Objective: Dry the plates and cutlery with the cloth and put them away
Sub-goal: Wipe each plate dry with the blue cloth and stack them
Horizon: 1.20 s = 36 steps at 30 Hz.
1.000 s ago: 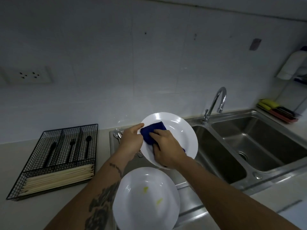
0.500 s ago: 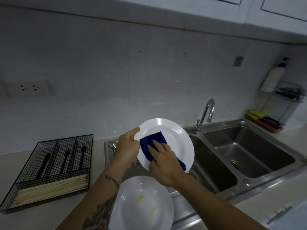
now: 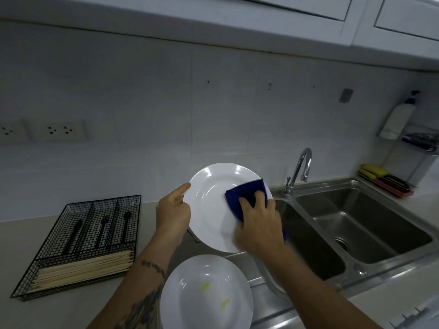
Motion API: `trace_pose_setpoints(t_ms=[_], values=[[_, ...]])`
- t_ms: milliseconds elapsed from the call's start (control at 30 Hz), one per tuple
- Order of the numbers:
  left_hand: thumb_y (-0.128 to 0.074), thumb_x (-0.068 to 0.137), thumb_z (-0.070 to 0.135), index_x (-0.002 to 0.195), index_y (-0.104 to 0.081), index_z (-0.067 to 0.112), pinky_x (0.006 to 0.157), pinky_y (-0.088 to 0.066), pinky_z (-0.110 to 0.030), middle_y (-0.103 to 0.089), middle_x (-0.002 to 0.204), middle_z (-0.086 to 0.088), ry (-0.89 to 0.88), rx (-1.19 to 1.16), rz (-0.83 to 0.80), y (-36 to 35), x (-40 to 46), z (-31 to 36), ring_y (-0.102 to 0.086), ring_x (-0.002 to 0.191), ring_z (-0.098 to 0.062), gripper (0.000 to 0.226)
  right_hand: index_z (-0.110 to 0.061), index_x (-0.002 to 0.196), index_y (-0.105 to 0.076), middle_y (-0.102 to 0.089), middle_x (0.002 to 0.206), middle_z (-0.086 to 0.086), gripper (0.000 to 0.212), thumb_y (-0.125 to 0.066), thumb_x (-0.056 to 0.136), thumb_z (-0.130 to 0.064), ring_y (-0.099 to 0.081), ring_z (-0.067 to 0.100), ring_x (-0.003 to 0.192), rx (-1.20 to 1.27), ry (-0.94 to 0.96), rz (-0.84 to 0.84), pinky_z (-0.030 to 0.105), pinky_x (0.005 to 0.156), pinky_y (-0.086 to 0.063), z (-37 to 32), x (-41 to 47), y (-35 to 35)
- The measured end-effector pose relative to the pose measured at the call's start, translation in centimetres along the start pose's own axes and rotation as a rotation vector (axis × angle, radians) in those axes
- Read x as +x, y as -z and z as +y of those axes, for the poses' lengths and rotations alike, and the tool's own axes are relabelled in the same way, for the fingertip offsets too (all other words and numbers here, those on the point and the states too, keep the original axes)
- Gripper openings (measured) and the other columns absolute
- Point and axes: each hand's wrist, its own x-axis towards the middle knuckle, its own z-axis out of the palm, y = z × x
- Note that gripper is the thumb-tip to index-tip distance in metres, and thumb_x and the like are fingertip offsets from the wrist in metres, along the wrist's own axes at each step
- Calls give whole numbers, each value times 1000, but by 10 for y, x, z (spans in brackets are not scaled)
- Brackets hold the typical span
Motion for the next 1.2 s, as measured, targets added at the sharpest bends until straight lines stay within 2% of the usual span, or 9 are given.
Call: trace_pose_setpoints(t_ms=[100, 200, 267, 400, 500, 633, 733, 867, 1200], values=[[-40, 85, -15, 131, -61, 30, 60, -57, -26, -65, 126, 1, -8, 9, -52, -5, -3, -1, -68, 89, -19, 67, -29, 139, -36, -31, 138, 2, 61, -53, 81, -32, -38, 24, 114, 205, 116, -56, 38, 100, -45, -24, -21, -12], [-42, 89, -13, 129, -61, 34, 78, -61, -42, -62, 132, -1, -35, 70, -112, -11, -3, 3, -65, 102, -25, 65, -28, 145, -30, -27, 144, 2, 64, -52, 85, -28, -37, 22, 116, 301, 208, -42, 39, 104, -42, -35, -13, -23], [-40, 87, -14, 128, -62, 35, 77, -60, -49, -65, 124, -1, -39, 101, -111, -10, -2, 4, -66, 93, -25, 67, -26, 147, -29, -26, 146, 7, 66, -51, 84, -28, -38, 26, 113, 266, 227, 0, 43, 102, -42, -32, 3, -24], [-40, 83, -15, 126, -63, 33, 66, -57, -36, -71, 111, 2, -26, 56, -92, -1, -5, 2, -69, 82, -20, 69, -35, 146, -23, -21, 150, 9, 70, -48, 81, -34, -35, 34, 121, 14, 155, 102, 49, 102, -34, -13, 33, -10], [-43, 83, -16, 126, -63, 31, 71, -58, -32, -72, 108, 4, -15, -36, -46, 6, -7, 2, -70, 87, -15, 67, -42, 145, -18, -7, 156, 9, 74, -50, 79, -37, -17, 44, 137, 20, -9, 122, 60, 109, -17, 0, 40, 2], [-46, 84, -14, 141, -43, 44, 60, -54, -29, -71, 99, -2, -54, 30, -101, 13, -15, -1, -66, 75, -16, 82, -40, 139, -23, -15, 147, 8, 75, -59, 75, -28, -42, 38, 117, 181, -75, 59, 48, 93, -46, 8, 40, 7], [-51, 83, -12, 148, -22, 51, 58, -53, -26, -68, 97, -5, -77, 179, -251, 21, -10, 0, -64, 71, -14, 95, -40, 136, -30, -22, 140, 3, 75, -64, 73, -21, -43, 30, 116, 269, 0, 66, 40, 87, -50, 16, 44, 13], [-49, 88, -3, 144, -28, 56, 72, -52, -20, -52, 132, 14, -133, 323, -378, 23, 3, 10, -59, 102, -5, 85, -40, 136, -35, -22, 138, 0, 73, -64, 73, -18, -45, 26, 116, 339, 162, 50, 34, 85, -50, 22, 47, 26], [-48, 95, -5, 132, -55, 46, 96, -52, -30, -56, 138, 12, -205, 229, -459, 8, 20, 3, -60, 116, -8, 63, -42, 141, -28, -21, 143, 1, 74, -61, 77, -26, -45, 24, 117, 251, 239, -22, 35, 90, -51, 17, 29, 23]])
